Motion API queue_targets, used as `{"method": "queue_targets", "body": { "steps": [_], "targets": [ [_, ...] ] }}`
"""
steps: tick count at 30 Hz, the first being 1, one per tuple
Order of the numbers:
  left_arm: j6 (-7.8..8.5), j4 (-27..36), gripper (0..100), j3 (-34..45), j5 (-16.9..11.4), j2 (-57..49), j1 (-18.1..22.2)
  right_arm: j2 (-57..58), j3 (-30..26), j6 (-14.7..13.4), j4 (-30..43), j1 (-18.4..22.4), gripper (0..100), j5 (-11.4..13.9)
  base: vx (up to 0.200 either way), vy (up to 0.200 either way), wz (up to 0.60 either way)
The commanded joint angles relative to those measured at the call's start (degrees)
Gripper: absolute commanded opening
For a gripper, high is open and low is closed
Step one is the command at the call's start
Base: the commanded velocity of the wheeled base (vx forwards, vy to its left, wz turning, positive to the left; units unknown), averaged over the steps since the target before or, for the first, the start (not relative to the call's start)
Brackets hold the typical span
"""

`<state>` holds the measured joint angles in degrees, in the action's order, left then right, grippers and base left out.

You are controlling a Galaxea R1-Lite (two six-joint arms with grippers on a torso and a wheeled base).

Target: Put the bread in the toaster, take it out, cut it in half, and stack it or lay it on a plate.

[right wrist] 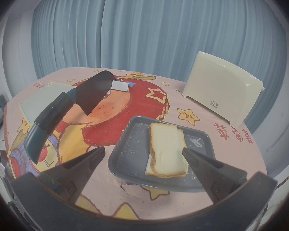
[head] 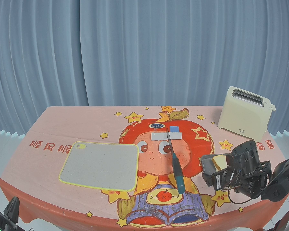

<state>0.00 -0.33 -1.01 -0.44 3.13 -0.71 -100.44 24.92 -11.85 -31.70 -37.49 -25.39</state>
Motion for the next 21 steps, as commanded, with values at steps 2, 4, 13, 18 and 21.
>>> {"method": "queue_targets", "body": {
  "steps": [2,4,13,18,21],
  "targets": [
    [0.00,-0.02,0,1.01,0.00,0.03,0.00,0.07,0.04,-0.02,-0.03,-0.13,100,-0.36,0.000,0.000,0.00],
    [0.00,-0.02,0,1.01,0.00,0.03,0.00,0.24,0.13,-0.02,-0.03,0.13,100,-0.36,0.000,0.000,0.00],
    [0.00,-0.02,0,1.01,0.00,0.03,0.00,1.30,0.22,-0.02,-0.03,0.48,100,-0.53,0.000,0.000,0.00],
    [0.00,-0.02,0,1.01,0.00,0.03,0.00,2.44,0.39,-0.02,-0.03,0.66,100,-0.53,0.000,0.000,0.00],
    [0.00,-0.02,0,1.01,0.00,0.03,0.00,2.97,0.57,-0.02,-0.03,0.66,100,-0.53,0.000,0.000,0.00]
  ]
}}
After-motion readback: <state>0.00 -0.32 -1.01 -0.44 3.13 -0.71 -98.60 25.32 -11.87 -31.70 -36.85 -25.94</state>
